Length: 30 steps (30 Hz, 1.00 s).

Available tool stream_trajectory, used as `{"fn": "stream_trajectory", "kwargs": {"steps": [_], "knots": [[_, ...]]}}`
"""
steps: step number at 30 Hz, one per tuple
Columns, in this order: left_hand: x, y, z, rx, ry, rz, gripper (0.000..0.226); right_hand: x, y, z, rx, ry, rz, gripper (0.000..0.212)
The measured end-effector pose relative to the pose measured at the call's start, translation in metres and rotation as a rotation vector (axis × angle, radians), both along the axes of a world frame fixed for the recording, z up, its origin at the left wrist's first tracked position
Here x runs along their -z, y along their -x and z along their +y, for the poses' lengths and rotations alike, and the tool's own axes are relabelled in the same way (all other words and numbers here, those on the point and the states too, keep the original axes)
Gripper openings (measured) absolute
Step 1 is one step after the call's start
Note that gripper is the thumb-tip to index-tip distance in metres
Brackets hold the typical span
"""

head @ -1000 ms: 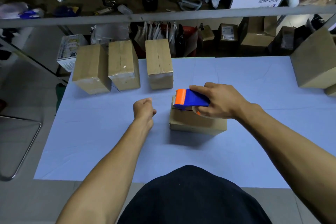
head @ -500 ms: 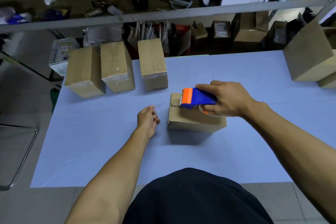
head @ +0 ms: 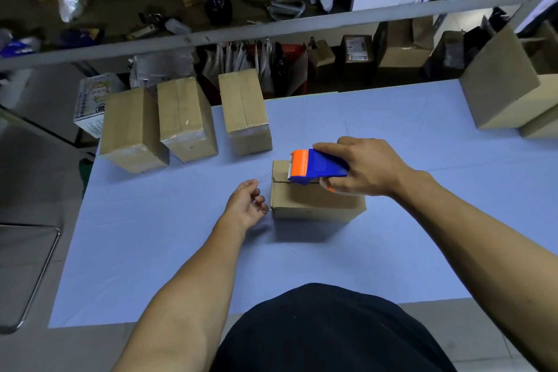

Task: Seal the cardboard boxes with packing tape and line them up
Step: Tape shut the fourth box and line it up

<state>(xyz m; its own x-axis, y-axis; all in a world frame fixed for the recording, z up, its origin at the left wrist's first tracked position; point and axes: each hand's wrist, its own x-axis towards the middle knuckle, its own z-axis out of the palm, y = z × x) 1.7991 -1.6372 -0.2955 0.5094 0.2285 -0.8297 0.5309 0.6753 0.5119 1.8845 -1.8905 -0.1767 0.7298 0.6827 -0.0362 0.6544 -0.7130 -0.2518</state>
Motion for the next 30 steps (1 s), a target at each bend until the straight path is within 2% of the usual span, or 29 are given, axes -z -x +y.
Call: {"fn": "stream_trajectory", "kwargs": {"steps": [3, 8, 12, 15, 16, 18, 20, 22, 26, 30], "knots": [[0.003, -0.005, -0.012, 0.064, -0.088, -0.001, 0.018, 0.000, 0.000, -0.003, 0.017, -0.002, 0.011, 0.064], [0.015, -0.004, -0.029, 0.261, -0.373, 0.055, 0.012, 0.002, 0.001, 0.004, -0.033, 0.022, 0.023, 0.065], [0.016, -0.006, -0.029, 0.301, -0.363, 0.086, 0.005, 0.004, -0.001, 0.005, -0.030, 0.018, 0.014, 0.065], [0.017, -0.006, -0.021, 0.382, -0.393, 0.152, 0.031, 0.004, -0.001, 0.007, -0.019, 0.018, 0.001, 0.064], [0.017, -0.006, -0.019, 0.364, -0.467, 0.160, 0.033, 0.004, -0.001, 0.008, -0.018, 0.019, -0.002, 0.063], [0.015, -0.010, -0.016, 0.254, -0.585, 0.105, 0.019, 0.004, 0.000, 0.010, -0.021, 0.022, -0.005, 0.063], [0.002, -0.015, -0.023, 0.229, -0.571, -0.002, 0.027, 0.005, 0.000, 0.012, -0.026, 0.033, -0.015, 0.064], [-0.009, -0.017, -0.035, 0.326, -0.622, -0.062, 0.040, 0.005, 0.000, 0.015, -0.035, 0.051, -0.026, 0.065], [-0.013, -0.010, -0.053, 0.578, -0.871, -0.065, 0.050, 0.005, 0.000, 0.013, -0.044, 0.048, -0.033, 0.065], [-0.011, -0.007, -0.055, 0.563, -0.883, -0.036, 0.054, 0.003, -0.002, 0.008, -0.100, 0.078, -0.043, 0.063]]}}
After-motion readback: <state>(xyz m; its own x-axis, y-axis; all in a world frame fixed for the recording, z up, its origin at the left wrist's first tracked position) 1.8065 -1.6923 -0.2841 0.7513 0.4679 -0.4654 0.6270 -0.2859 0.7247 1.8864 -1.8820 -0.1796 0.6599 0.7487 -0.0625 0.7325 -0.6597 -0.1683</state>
